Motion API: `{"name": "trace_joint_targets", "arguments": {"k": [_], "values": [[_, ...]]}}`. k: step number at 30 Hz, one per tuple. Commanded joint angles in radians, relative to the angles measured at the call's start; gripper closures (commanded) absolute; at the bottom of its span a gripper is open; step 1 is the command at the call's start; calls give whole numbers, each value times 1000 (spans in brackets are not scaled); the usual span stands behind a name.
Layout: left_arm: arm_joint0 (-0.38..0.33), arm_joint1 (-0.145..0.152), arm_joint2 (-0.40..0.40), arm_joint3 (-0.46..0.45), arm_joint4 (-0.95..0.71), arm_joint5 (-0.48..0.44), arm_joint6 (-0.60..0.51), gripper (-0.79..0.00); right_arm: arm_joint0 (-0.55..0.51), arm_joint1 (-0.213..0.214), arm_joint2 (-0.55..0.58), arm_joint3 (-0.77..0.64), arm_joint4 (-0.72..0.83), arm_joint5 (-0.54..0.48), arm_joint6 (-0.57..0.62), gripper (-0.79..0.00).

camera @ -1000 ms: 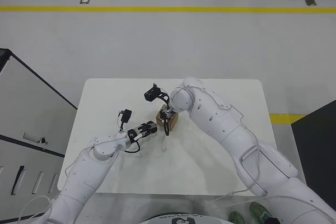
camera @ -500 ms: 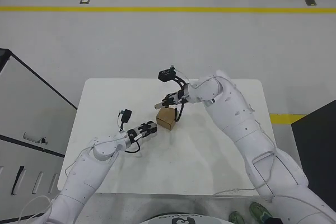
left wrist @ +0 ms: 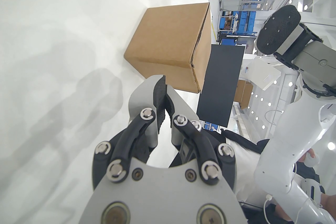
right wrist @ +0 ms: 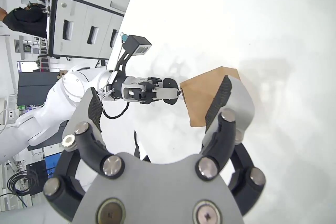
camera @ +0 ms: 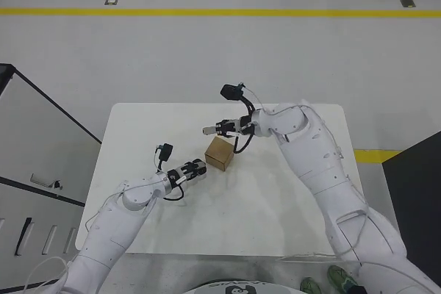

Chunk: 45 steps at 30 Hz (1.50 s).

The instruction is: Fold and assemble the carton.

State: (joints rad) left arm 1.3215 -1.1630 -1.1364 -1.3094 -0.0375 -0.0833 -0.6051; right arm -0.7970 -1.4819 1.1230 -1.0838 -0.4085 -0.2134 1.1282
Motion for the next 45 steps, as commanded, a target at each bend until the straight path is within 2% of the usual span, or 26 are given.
{"name": "trace_joint_targets", "arguments": {"k": [1, 7, 14, 20, 21, 22, 26, 27, 32, 37, 45], "values": [[0, 0, 0, 0, 0, 0, 0, 0, -34, 17, 51, -29, 31, -43, 10, -785], [0, 0, 0, 0, 0, 0, 0, 0, -198, 72, 243, -174, 191, -157, 89, -785], [0, 0, 0, 0, 0, 0, 0, 0, -400, 121, 445, -344, 358, -134, 125, -785], [0, 0, 0, 0, 0, 0, 0, -12, -470, 138, 503, -378, 488, -123, 130, -785], [0, 0, 0, 0, 0, 0, 0, -336, -469, 139, 503, -375, 491, -123, 129, -785], [0, 0, 0, 0, 0, 0, 0, -502, -469, 139, 503, -375, 491, -123, 129, -785], [0, 0, 0, 0, 0, 0, 0, -502, -469, 139, 503, -375, 491, -123, 129, -785], [1, 0, 0, -2, 2, -2, 3, -785, -469, 139, 503, -375, 491, -123, 129, -785], [54, 9, -7, -81, 106, -103, 61, -785, -469, 139, 503, -375, 491, -123, 129, -785], [137, 22, -11, -190, 341, -228, 204, -785, -469, 139, 503, -375, 491, -123, 129, -785], [145, 24, -13, -198, 375, -236, 222, -785, -469, 139, 503, -375, 491, -123, 129, -785]]}}
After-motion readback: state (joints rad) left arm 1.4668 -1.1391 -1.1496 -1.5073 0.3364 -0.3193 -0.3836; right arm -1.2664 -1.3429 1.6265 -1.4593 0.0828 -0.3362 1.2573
